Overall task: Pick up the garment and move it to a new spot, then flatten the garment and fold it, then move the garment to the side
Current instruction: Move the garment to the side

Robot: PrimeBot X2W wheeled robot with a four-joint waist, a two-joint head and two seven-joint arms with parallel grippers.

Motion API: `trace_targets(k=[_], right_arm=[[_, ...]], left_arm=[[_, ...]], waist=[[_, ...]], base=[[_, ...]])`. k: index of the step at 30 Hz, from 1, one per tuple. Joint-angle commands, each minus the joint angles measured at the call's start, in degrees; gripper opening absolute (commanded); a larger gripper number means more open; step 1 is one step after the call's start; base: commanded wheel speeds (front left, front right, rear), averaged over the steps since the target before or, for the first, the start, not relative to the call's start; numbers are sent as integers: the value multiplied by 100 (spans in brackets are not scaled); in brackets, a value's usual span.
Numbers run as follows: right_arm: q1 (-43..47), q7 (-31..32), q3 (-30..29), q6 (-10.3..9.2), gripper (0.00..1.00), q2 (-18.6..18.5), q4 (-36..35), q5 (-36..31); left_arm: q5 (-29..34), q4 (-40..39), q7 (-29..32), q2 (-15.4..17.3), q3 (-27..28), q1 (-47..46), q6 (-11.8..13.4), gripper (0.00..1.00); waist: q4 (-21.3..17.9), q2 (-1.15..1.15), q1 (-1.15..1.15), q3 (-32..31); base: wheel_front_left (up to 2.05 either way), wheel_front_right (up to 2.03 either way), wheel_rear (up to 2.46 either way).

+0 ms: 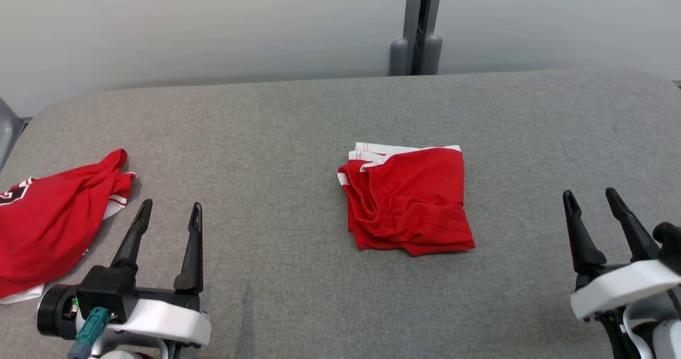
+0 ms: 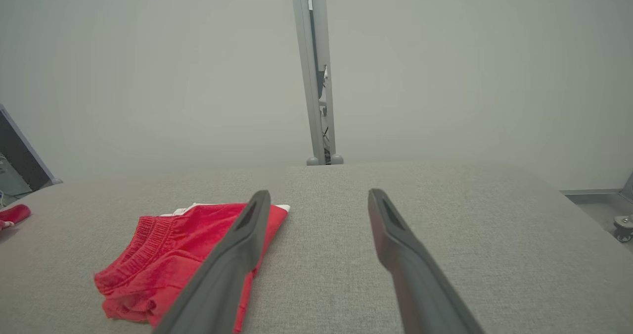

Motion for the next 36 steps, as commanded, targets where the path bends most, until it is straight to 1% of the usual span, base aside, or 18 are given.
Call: trace_targets(k=[1, 9, 10, 16, 18, 19, 20, 22, 23, 26, 30, 32, 36], right_arm=[[-279, -18, 50, 0, 100, -64, 260, 45], [-1388, -174, 621, 0, 100, -99, 1830, 324], [-1590, -218, 799, 0, 100, -83, 2206, 393], [-2038, -324, 1345, 0, 100, -34, 3106, 715], [-2097, -327, 1425, 0, 100, -30, 3226, 777], [-2137, -270, 1513, 0, 95, -16, 3355, 842], [-2172, -230, 1592, 0, 49, -9, 3466, 905], [-2208, -178, 1716, 0, 27, 1, 3659, 1042], [-2235, -176, 1779, 0, 0, -2, 3723, 1101], [-2335, -235, 1934, -1, 0, -58, 3827, 1222], [-2516, -292, 2218, -1, 0, -158, 3814, 1234], [-2612, -330, 2346, -1, 0, -253, 3785, 1193], [-2802, -302, 2673, -7, 0, -477, 3771, 1173]], left_arm=[[49, -28, -40, -2, -4, -182, -25, 100], [40, 167, -230, -193, -71, -677, -212, 100], [32, 251, -283, -253, -79, -782, -266, 100], [29, 488, -375, -364, -36, -991, -403, 100], [34, 518, -379, -381, -26, -1021, -410, 100], [41, 543, -393, -393, -14, -1041, -432, 100], [49, 571, -399, -403, -3, -1053, -447, 100], [66, 619, -407, -426, 23, -1071, -472, 100], [72, 640, -411, -432, 41, -1082, -488, 100], [102, 677, -423, -455, 89, -1110, -506, 100], [148, 631, -424, -442, 171, -1114, -531, 100], [180, 569, -426, -435, 202, -1125, -551, 100], [281, 401, -428, -397, 251, -1151, -565, 100]], waist=[[141, 0, 0, 261], [538, 0, 0, 923], [623, 0, 0, 1034], [768, 0, 0, 1234], [781, 0, 0, 1251], [789, 0, 0, 1259], [795, 0, 0, 1265], [798, 0, 0, 1272], [793, 0, 0, 1272], [738, 0, 0, 1275], [545, 0, 0, 1310], [395, 0, 0, 1359], [-27, 0, 0, 1509]], base=[[0, 0, 0], [0, 0, 0], [0, 0, 0], [0, 0, 0], [0, 0, 0], [0, 0, 0], [0, 0, 0], [0, 0, 0], [0, 0, 0], [0, 0, 0], [0, 0, 0], [0, 0, 0], [0, 0, 0]])
